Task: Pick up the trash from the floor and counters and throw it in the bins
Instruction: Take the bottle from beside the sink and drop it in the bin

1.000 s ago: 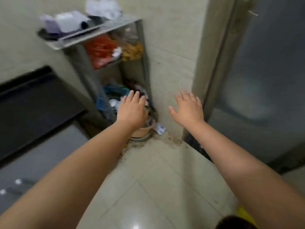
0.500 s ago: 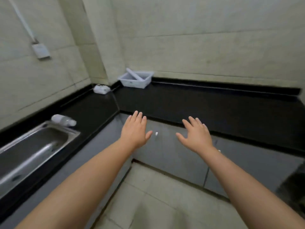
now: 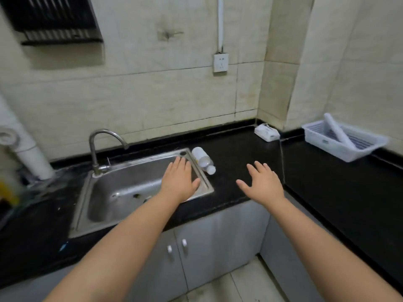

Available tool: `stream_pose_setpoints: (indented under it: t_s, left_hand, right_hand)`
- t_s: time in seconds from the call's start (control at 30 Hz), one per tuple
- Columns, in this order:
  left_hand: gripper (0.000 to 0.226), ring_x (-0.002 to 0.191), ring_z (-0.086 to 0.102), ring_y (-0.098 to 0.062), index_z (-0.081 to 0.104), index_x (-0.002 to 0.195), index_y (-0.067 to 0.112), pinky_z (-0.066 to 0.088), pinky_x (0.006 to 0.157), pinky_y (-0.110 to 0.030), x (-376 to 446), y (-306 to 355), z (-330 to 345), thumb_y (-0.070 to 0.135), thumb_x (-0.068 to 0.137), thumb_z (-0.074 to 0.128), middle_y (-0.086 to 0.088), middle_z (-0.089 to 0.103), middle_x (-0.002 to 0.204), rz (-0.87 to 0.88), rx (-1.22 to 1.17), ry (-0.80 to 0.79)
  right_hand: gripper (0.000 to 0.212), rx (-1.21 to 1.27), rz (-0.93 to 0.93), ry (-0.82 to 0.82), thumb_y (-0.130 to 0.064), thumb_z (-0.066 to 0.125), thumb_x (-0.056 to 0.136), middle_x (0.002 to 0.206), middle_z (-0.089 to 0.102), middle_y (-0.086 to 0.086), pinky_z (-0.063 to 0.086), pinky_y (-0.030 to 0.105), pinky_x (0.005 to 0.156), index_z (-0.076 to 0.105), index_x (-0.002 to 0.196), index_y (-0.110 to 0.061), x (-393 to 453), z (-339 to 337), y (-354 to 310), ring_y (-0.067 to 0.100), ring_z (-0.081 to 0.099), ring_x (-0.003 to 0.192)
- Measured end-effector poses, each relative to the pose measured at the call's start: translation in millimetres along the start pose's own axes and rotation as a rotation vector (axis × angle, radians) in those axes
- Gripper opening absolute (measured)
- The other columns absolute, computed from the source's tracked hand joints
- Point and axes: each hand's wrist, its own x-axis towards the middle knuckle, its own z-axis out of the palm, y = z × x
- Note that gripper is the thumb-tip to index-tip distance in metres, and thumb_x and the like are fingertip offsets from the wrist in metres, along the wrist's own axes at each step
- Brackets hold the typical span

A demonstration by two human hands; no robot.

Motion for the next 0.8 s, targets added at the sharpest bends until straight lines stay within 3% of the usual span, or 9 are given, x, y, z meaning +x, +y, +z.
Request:
stream_pose_setpoints:
  t_s: [0.17, 0.33, 0.43, 0.57, 0.8]
  left_hand:
    - [0.069, 0.149, 0.002, -0.024, 0.011, 0.150, 0.003, 0.006, 0.123, -0.036, 73, -17, -3, 0.045, 0.099, 0.031, -0.012, 0.008, 0.160, -0.188, -0.035, -0.029]
    - [0.069, 0.149, 0.002, -0.024, 0.010, 0.150, 0.003, 0.005, 0.124, -0.036, 126, -32, 13, 0.046, 0.099, 0.030, -0.012, 0.007, 0.161, -0.308, -0.088, -0.063]
    - [0.069, 0.149, 0.001, -0.024, 0.009, 0.150, 0.004, 0.005, 0.124, -0.036, 157, -53, 24, 0.045, 0.099, 0.029, -0.012, 0.007, 0.161, -0.319, -0.105, -0.087]
    - [0.067, 0.149, 0.000, -0.024, 0.009, 0.150, 0.004, 0.006, 0.123, -0.036, 197, -89, 43, 0.043, 0.100, 0.031, -0.011, 0.007, 0.161, -0.321, -0.109, -0.109]
    - [0.064, 0.149, 0.004, -0.026, 0.015, 0.149, 0.004, 0.010, 0.123, -0.038, 279, -138, 71, 0.041, 0.100, 0.033, -0.012, 0.011, 0.160, -0.196, -0.056, -0.190]
  right_hand:
    - [0.062, -0.013, -0.175, -0.059, -0.045, 0.041, 0.092, 0.156, 0.021, 0.009, 0.019, 0.045, 0.118, 0.027, 0.143, -0.014, 109, 9, -16, 0.028, 0.014, 0.146]
    - [0.061, -0.069, -0.225, -0.235, -0.043, 0.039, 0.092, 0.157, 0.019, 0.009, 0.019, 0.045, 0.119, 0.024, 0.144, -0.015, 183, 53, -32, 0.028, 0.013, 0.146]
    - [0.061, -0.073, -0.192, -0.302, -0.042, 0.042, 0.090, 0.153, 0.027, 0.011, 0.027, 0.045, 0.116, 0.028, 0.142, -0.015, 222, 80, -45, 0.029, 0.024, 0.142]
    - [0.057, -0.092, -0.092, -0.409, -0.041, 0.050, 0.088, 0.136, 0.043, 0.013, 0.043, 0.042, 0.099, 0.034, 0.135, -0.011, 265, 115, -58, 0.030, 0.045, 0.124]
    - [0.065, 0.124, 0.192, -0.492, -0.033, 0.067, 0.081, 0.136, 0.037, 0.019, 0.045, 0.041, 0.097, 0.032, 0.127, -0.004, 328, 149, -73, 0.034, 0.048, 0.121]
